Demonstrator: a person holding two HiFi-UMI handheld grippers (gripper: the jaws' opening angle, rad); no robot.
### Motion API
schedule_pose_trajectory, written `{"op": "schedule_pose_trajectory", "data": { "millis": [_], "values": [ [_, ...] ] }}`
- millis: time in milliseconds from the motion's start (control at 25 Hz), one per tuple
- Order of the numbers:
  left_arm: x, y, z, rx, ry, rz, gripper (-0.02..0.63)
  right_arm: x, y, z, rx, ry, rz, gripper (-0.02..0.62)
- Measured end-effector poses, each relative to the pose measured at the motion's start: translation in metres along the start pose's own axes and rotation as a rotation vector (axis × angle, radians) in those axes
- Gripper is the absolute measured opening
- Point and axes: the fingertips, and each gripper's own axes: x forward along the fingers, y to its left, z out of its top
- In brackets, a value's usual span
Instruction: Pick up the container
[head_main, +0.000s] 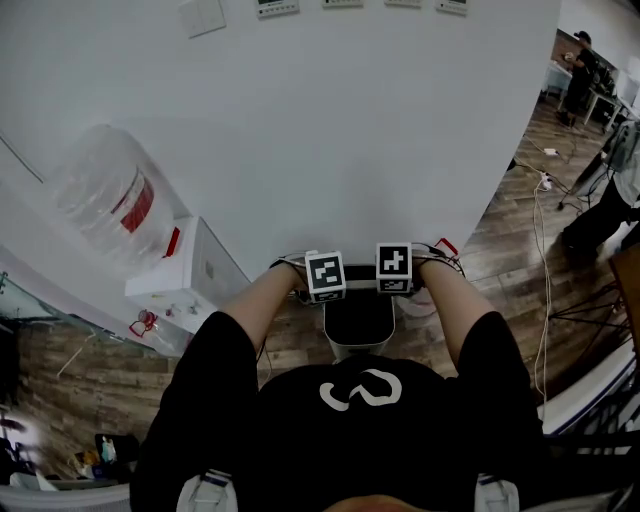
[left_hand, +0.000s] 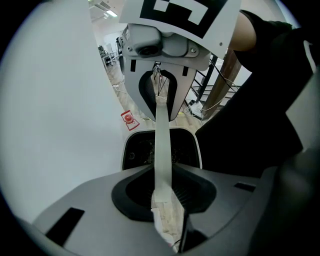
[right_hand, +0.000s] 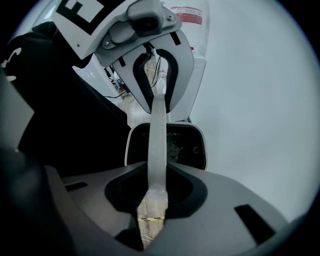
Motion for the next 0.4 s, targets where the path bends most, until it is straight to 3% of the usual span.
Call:
{"op": "schedule_pose_trajectory", "data": {
  "millis": [400],
  "values": [
    [0.007,0.0018,-0.0053,-0.008,0.005,0.004,0.094,0.007,-0.0025,0.0002,-0.017,0.01,0.004,0.083]
  ]
}}
